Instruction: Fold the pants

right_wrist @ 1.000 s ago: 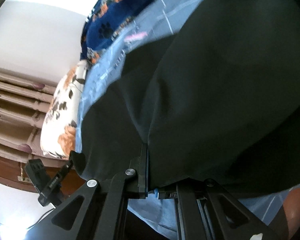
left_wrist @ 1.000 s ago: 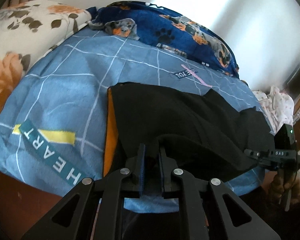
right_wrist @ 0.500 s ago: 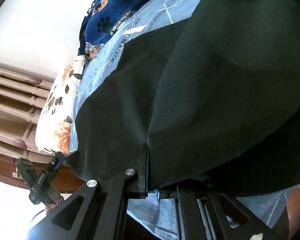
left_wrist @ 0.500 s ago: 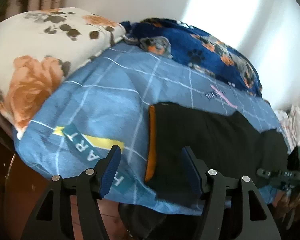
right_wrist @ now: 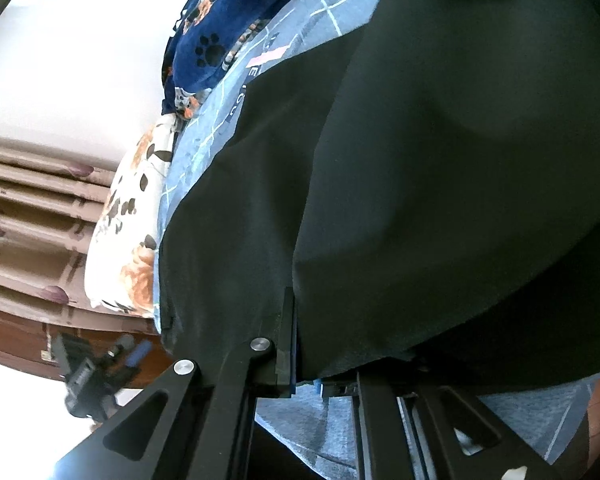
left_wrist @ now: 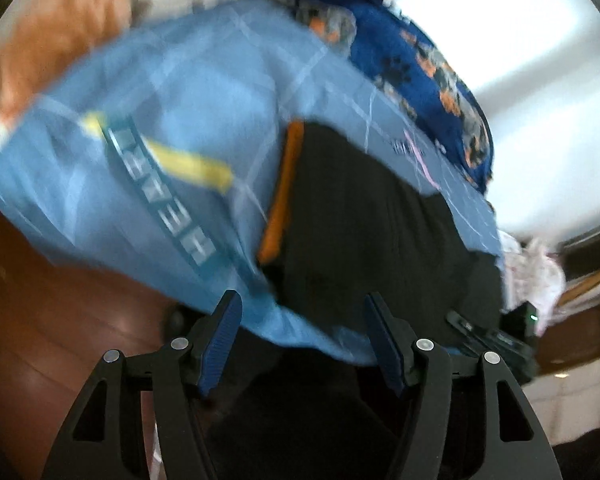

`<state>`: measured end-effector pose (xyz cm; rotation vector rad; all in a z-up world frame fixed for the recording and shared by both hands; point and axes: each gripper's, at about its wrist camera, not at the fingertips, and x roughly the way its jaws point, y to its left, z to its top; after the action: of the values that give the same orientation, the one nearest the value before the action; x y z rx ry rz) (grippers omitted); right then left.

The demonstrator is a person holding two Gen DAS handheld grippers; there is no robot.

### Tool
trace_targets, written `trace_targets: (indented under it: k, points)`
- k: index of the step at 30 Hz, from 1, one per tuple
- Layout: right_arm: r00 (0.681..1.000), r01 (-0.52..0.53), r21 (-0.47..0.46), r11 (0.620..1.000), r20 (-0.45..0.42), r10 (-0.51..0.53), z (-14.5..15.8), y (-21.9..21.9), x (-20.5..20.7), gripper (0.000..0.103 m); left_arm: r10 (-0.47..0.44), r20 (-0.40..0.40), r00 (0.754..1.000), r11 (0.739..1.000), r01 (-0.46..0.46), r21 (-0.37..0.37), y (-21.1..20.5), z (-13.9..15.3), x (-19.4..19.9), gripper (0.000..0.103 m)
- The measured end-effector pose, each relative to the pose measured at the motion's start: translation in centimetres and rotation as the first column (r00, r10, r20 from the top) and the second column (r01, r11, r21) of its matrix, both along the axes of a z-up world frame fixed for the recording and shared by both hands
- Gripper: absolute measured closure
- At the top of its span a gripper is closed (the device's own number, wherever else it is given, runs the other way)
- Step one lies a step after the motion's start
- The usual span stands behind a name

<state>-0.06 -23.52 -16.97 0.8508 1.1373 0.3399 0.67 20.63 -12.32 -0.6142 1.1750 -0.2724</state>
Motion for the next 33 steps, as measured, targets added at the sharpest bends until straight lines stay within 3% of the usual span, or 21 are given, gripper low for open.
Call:
trace_targets:
  k: [3,6,7,8,9,15,20,23,25,28,29,31,33]
  points:
    - [1.000,0.004,0.017,1.000,-0.004,-0.004,-0.1,-0.1,-0.1,0.094,-0.017,-0.052,0.998,0.999,0.015,-0.052,-0.7,-1.4,0.0,0.039]
    - [1.000,0.002,0.017,1.000,0.000,-0.002,0.0,0.0,-0.2,0.094,-0.017,-0.001,1.000,0.999,0.017,-0.051,-1.4,-0.9,0.1,0.042]
    - [1.000,0.003,0.018,1.000,0.000,-0.003,0.0,0.0,-0.3,0.094,-0.022,0.035,0.999,1.000,0.022,-0.006,-1.7,-0.3,0.3,0.056]
    - [1.000,0.003,0.018,1.000,0.000,-0.003,0.0,0.0,-0.2,0.094,-0.028,0.044,0.999,0.998,0.026,0.052,-2.1,0.0,0.7,0.077]
    - [1.000,0.004,0.019,1.000,0.001,-0.004,0.0,0.1,-0.2,0.094,-0.034,0.052,0.998,0.994,0.028,0.104,-2.3,0.2,0.8,0.085]
    - [1.000,-0.006,0.019,1.000,0.009,0.005,0.1,0.2,-0.1,0.093,0.014,0.021,1.000,0.995,-0.016,0.094,-1.4,-1.0,1.8,0.088]
    - [0.998,-0.026,0.018,0.999,0.056,0.025,0.6,0.7,0.3,0.093,0.059,0.102,0.993,0.992,-0.070,0.108,-0.9,0.7,2.6,0.090]
    - [0.992,-0.054,0.000,0.999,0.115,0.054,1.6,1.4,0.6,0.093,0.035,0.120,0.992,0.983,-0.056,0.177,-1.5,0.8,3.2,0.090]
    - [0.992,-0.074,-0.042,0.996,0.096,0.078,1.3,1.9,0.8,0.093,0.003,0.090,0.996,0.973,-0.024,0.229,-1.9,-0.4,3.3,0.090]
    - [0.997,-0.068,-0.002,0.998,0.048,0.068,0.0,1.5,0.7,0.093,0.010,0.100,0.995,0.970,-0.034,0.240,-1.6,-0.2,3.1,0.086]
    - [0.996,-0.070,0.006,0.998,0.049,0.069,0.0,1.4,0.8,0.093,0.037,0.107,0.994,0.960,-0.065,0.274,-1.5,0.3,2.9,0.084]
    - [0.996,-0.074,0.001,0.997,0.051,0.074,0.0,1.5,0.7,0.093,0.115,0.111,0.987,0.910,-0.149,0.387,-1.1,1.9,2.6,0.080]
    - [0.996,-0.073,0.012,0.997,0.046,0.072,-0.2,1.4,0.7,0.093,0.137,0.175,0.975,0.907,-0.194,0.373,-1.3,4.0,2.1,0.080]
